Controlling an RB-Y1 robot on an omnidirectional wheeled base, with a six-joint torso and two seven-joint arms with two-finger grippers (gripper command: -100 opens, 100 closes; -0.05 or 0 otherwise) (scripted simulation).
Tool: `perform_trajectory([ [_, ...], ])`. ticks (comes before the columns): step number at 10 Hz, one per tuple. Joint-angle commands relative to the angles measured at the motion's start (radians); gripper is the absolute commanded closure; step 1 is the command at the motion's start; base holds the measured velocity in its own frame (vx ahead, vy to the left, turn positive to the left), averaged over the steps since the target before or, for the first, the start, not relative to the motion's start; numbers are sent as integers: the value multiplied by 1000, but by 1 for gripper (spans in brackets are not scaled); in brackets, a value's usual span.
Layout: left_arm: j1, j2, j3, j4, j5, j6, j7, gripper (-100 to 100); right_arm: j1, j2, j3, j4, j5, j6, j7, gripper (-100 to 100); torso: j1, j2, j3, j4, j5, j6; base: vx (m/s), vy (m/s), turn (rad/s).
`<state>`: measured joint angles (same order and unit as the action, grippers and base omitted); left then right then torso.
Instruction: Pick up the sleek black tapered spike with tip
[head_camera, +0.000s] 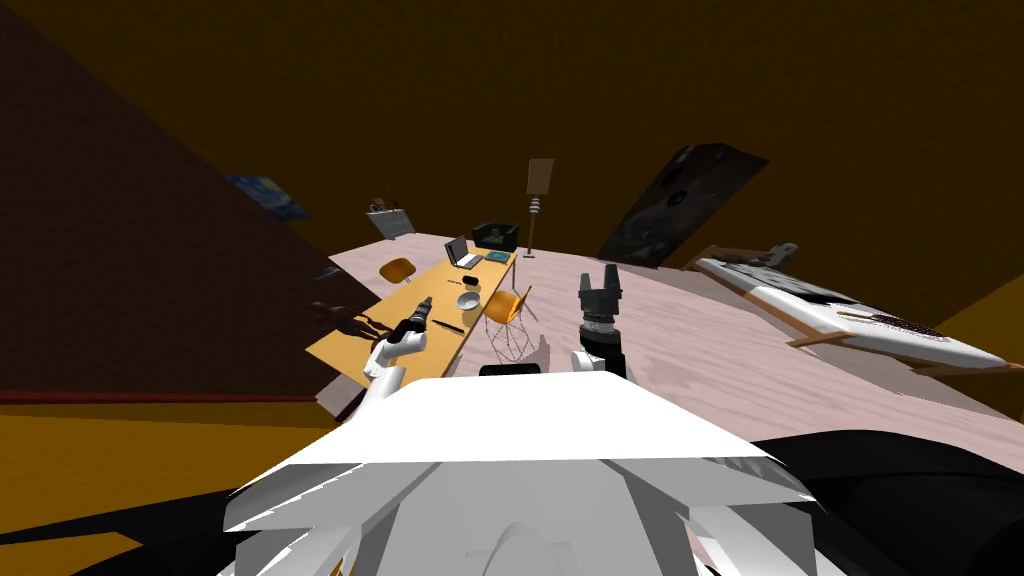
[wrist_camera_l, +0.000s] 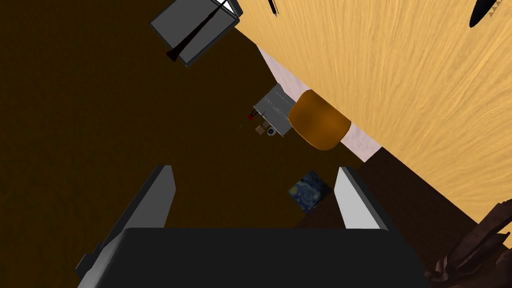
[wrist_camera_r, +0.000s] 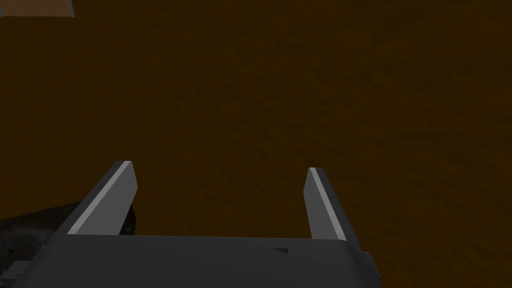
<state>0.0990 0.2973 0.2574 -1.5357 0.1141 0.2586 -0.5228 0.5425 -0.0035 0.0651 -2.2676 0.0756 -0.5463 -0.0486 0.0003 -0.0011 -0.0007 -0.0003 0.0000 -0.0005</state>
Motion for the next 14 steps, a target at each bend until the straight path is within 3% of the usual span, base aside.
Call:
perform_trajectory([
  [1, -20, 12, 7, 50, 20, 50, -29, -100, 0, 0, 0, 0, 0, 0, 0, 0, 0, 0, 0, 0, 0, 0, 18, 6, -88],
  [14, -193, 99, 30, 405, 151, 375, -151, -100, 0, 0, 0, 0, 0, 0, 0, 0, 0, -1, 0, 0, 0, 0, 22, 10, -70],
])
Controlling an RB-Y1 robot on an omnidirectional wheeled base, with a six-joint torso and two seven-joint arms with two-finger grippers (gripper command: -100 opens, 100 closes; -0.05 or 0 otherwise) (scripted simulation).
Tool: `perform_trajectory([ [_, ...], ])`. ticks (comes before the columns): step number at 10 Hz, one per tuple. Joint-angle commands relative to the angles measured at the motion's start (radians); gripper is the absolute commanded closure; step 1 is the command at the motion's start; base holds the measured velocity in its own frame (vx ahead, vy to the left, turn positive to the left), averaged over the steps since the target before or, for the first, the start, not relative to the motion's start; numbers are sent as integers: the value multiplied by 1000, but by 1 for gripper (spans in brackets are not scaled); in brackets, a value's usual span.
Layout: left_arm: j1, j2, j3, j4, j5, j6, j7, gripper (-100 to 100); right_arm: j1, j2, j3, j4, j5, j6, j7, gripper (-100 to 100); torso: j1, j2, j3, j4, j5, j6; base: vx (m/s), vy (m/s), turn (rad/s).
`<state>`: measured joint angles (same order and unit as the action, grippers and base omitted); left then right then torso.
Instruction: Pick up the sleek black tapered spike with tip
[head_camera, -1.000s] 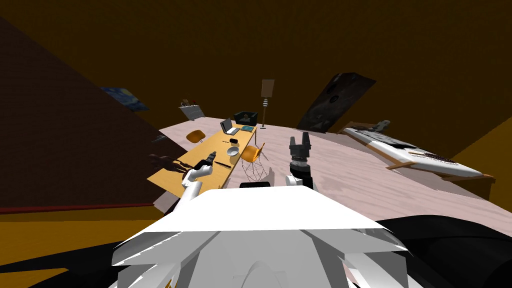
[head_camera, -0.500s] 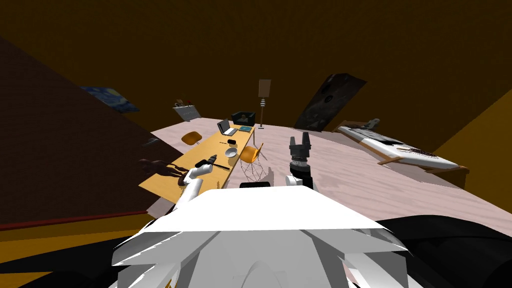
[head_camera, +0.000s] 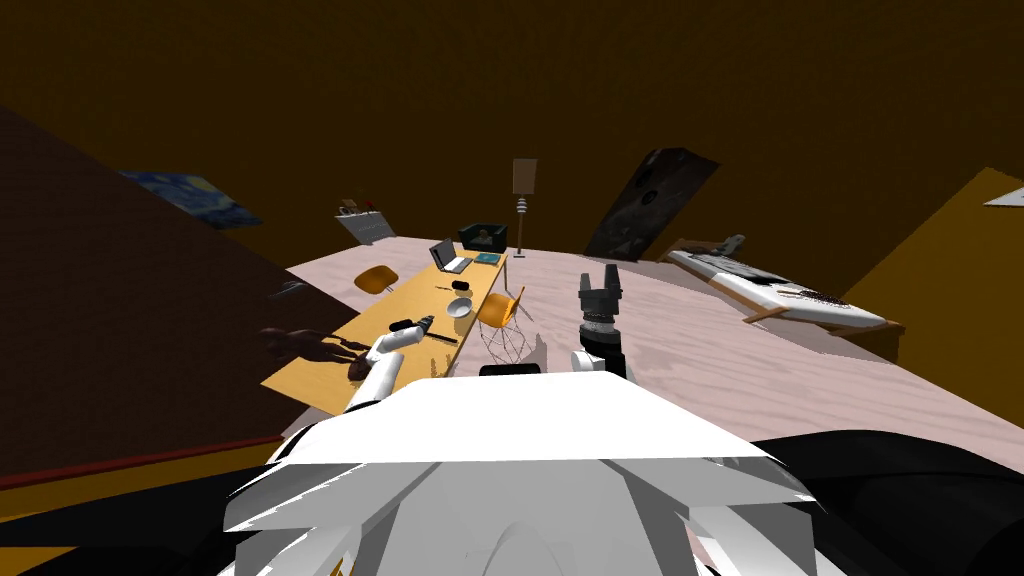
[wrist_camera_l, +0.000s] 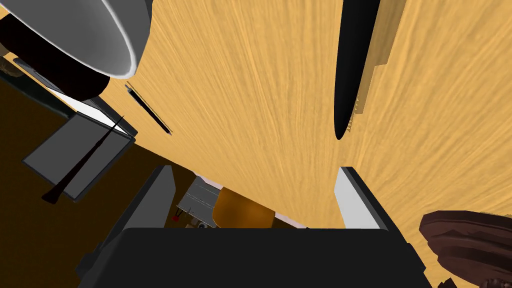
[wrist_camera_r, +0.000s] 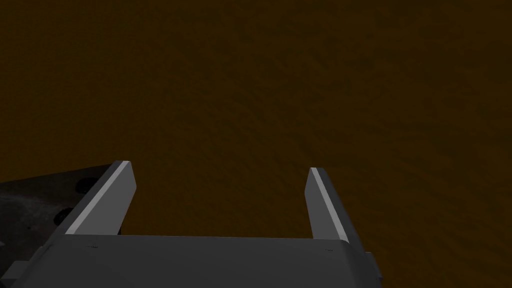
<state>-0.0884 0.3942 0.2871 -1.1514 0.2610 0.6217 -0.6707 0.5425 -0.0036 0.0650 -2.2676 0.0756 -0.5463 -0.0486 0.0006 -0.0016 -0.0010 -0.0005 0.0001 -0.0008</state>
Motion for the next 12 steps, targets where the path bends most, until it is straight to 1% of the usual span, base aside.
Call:
perform_trajectory([
  [1, -32, 18, 0, 50, 30, 50, -19, -100, 0, 0, 0, 0, 0, 0, 0, 0, 0, 0, 0, 0, 0, 0, 29, 16, -89],
  [2, -32, 18, 0, 77, 30, 60, -19, -100, 0, 0, 0, 0, 0, 0, 0, 0, 0, 0, 0, 0, 0, 0, 25, 16, -47],
  [3, -58, 33, -1, 109, 55, 96, -33, -100, 0, 0, 0, 0, 0, 0, 0, 0, 0, 0, 0, 0, 0, 0, 24, 17, -80],
  [4, -58, 33, -1, 131, 55, 106, -33, -100, 0, 0, 0, 0, 0, 0, 0, 0, 0, 0, 0, 0, 0, 0, 22, 18, -39],
  [5, -82, 48, -2, 170, 82, 145, -45, -100, 0, 0, 0, 0, 0, 0, 0, 0, 0, 0, 0, 0, 0, 0, 27, 22, -70],
  [6, -82, 48, -2, 184, 82, 151, -45, -100, 0, 0, 0, 0, 0, 0, 0, 0, 1, 0, 0, 0, 0, 0, 25, 18, -37],
  [7, -105, 62, -4, 209, 108, 193, -56, -100, 0, 0, 0, 0, 0, 0, 0, 0, 0, 0, 0, 0, 0, 0, 26, 16, -82],
  [8, -105, 62, -4, 236, 108, 193, -56, -100, 0, 0, 0, 0, 0, 0, 0, 0, 0, 0, 0, 0, 0, 0, 21, 17, -38],
  [9, -127, 76, -7, 272, 134, 234, -66, -100, 0, 0, 0, 0, 0, 0, 0, 0, 0, 0, 0, 0, 0, 0, 27, 17, -51],
  [10, -127, 76, -7, 286, 134, 234, -66, -100, 0, 0, 0, 0, 0, 0, 0, 0, 0, 0, 0, 0, 0, 0, 25, 16, -37],
  [11, -146, 89, -10, 318, 160, 272, -75, -100, 0, 0, 0, 0, 0, 0, 0, 0, 0, 0, 0, 0, 0, 0, 30, 19, -64],
  [12, -146, 89, -10, 334, 160, 272, -75, -100, 0, 0, 0, 0, 0, 0, 0, 0, 0, 0, 0, 0, 0, 0, 22, 20, -37],
])
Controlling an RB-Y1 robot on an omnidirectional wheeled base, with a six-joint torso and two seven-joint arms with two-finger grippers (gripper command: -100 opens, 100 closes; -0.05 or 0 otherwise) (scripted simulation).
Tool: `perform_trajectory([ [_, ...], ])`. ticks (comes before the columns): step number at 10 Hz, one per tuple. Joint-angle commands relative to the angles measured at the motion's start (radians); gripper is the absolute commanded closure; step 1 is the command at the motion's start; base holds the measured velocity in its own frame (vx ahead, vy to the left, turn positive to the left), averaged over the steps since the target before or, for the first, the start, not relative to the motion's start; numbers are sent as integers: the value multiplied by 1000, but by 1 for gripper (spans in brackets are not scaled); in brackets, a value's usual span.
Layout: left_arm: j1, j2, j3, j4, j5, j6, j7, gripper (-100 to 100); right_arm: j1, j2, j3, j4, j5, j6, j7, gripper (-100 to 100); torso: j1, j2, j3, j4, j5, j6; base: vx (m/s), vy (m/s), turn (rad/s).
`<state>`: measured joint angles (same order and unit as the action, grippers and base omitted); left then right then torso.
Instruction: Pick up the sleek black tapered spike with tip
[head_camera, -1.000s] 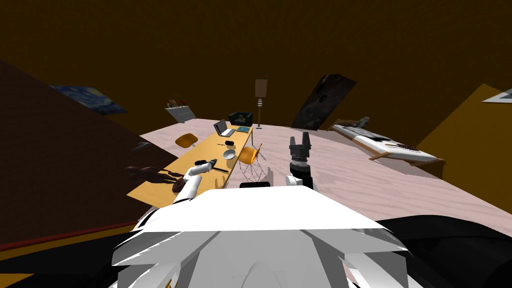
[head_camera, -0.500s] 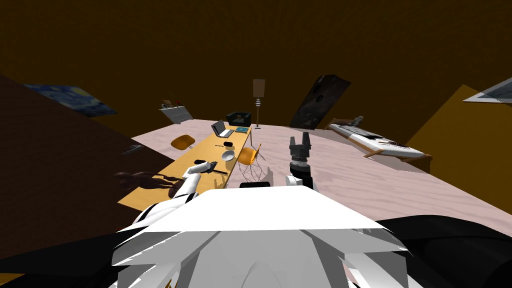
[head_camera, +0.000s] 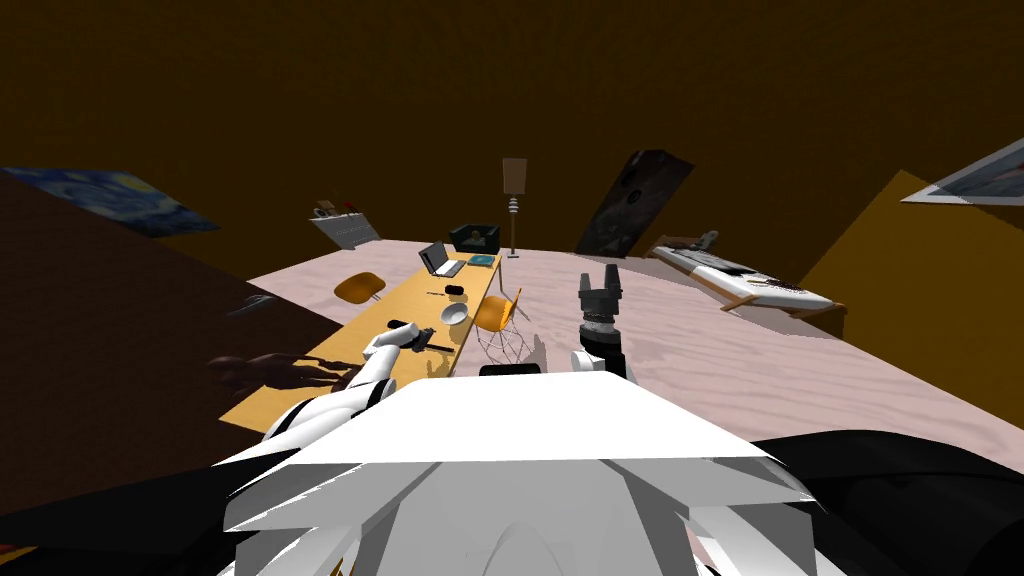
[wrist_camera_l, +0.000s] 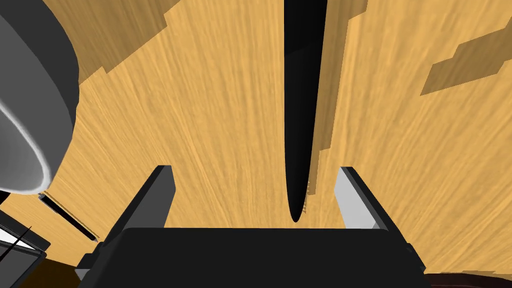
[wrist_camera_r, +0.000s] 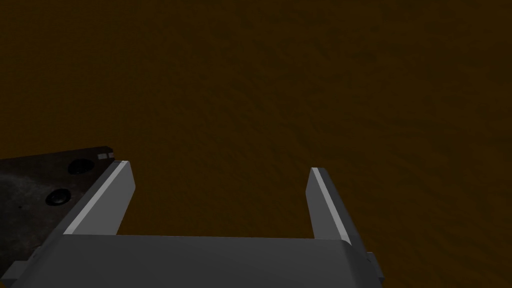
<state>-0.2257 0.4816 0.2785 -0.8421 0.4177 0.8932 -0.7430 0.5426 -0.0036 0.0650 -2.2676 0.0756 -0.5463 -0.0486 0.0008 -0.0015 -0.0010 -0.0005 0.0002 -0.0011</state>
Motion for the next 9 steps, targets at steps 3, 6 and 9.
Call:
perform_trajectory([
  [3, -42, 24, -9, 112, 52, 68, -16, -100, 0, 0, 0, 0, 0, 0, 0, 0, 0, 0, 0, 0, 0, 0, 23, 19, -45],
  [6, -69, 43, -18, 186, 96, 125, -26, -100, 0, 0, 0, 0, 0, 0, 0, 0, 0, 0, 0, 0, 0, 0, 28, 22, -49],
  [9, -89, 59, -26, 248, 133, 169, -32, -100, 0, 0, 0, 0, 0, 0, 0, 0, 0, 0, 0, 0, 0, 0, 19, 19, -34],
])
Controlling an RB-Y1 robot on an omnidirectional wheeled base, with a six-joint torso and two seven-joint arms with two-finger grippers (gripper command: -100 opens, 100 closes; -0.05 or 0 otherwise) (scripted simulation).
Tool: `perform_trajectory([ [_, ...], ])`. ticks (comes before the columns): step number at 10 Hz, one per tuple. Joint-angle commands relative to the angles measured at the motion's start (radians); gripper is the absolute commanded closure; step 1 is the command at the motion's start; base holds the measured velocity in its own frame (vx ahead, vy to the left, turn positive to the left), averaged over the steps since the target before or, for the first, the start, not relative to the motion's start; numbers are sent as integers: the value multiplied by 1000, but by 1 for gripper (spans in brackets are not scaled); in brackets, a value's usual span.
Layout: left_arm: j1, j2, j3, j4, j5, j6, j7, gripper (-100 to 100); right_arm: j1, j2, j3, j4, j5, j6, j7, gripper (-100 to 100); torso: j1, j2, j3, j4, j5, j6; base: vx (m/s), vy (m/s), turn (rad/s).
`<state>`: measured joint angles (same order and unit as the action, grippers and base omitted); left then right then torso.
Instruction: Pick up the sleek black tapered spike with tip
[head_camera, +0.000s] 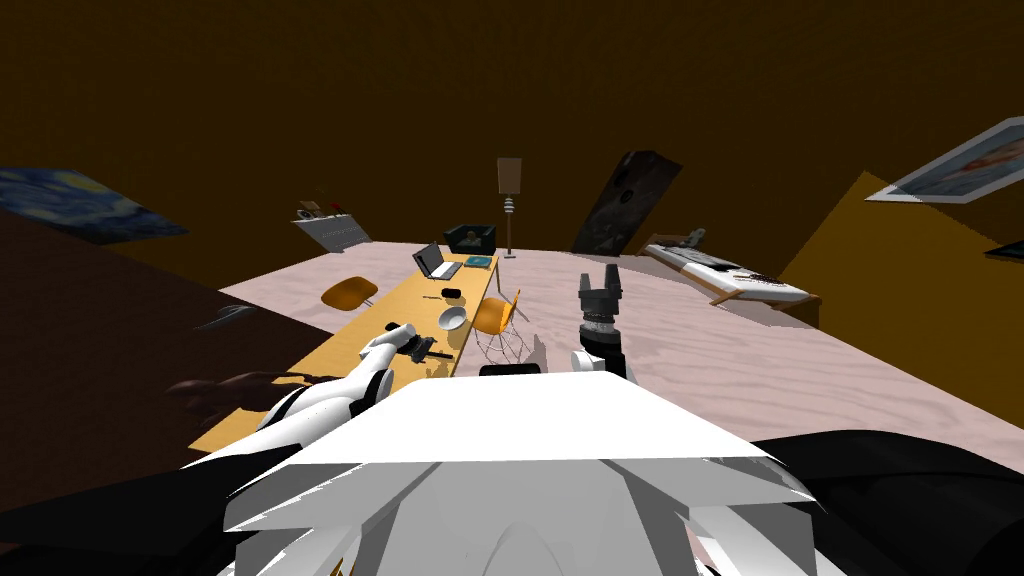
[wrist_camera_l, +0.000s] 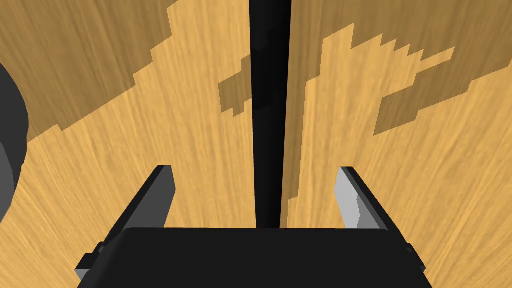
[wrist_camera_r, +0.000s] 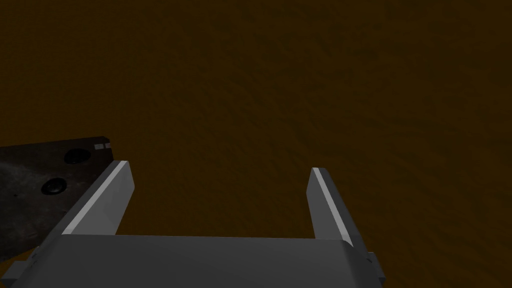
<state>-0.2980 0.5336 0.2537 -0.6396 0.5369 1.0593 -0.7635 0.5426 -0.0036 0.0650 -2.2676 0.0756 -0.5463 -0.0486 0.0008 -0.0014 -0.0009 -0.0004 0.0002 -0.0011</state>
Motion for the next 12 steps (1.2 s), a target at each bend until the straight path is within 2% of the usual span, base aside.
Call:
perform_trajectory([
  [1, -17, 7, -2, 46, 14, 3, -11, -100, 0, 0, 0, 0, 0, 0, 0, 0, 0, 0, 0, 0, 0, 0, 22, 18, -20],
  [5, -39, 29, -14, 117, 62, 55, -16, -100, 0, 0, 0, 0, 0, 0, 0, 0, -1, 0, 0, 0, 0, 0, 19, 15, -30],
  [6, -43, 28, -11, 124, 57, 39, -24, -100, 0, 0, 0, 0, 0, 0, 0, 0, 0, 0, 0, 0, 0, 0, 8, 10, -5],
  [7, -43, 28, -12, 124, 58, 42, -22, 0, 0, 0, 0, 0, 0, 0, 0, 0, -1, 1, 0, 0, 0, 0, 0, 0, 0],
  [8, -37, 4, -17, 132, 49, 13, -11, -100, 0, 0, 0, 0, 0, 0, 0, 0, -1, 1, 1, 0, 0, 0, 6, 37, -28],
  [10, -29, -25, -23, 143, 38, -23, 3, -100, 0, 0, 0, 0, 0, 0, 0, 0, 2, 1, 1, 0, 1, 0, 11, 75, -27],
  [12, -21, -25, -24, 122, 37, -10, 12, -100, 0, 0, 0, 0, 0, 0, 0, 0, 2, 1, 0, 0, 1, 0, 6, 32, -6],
])
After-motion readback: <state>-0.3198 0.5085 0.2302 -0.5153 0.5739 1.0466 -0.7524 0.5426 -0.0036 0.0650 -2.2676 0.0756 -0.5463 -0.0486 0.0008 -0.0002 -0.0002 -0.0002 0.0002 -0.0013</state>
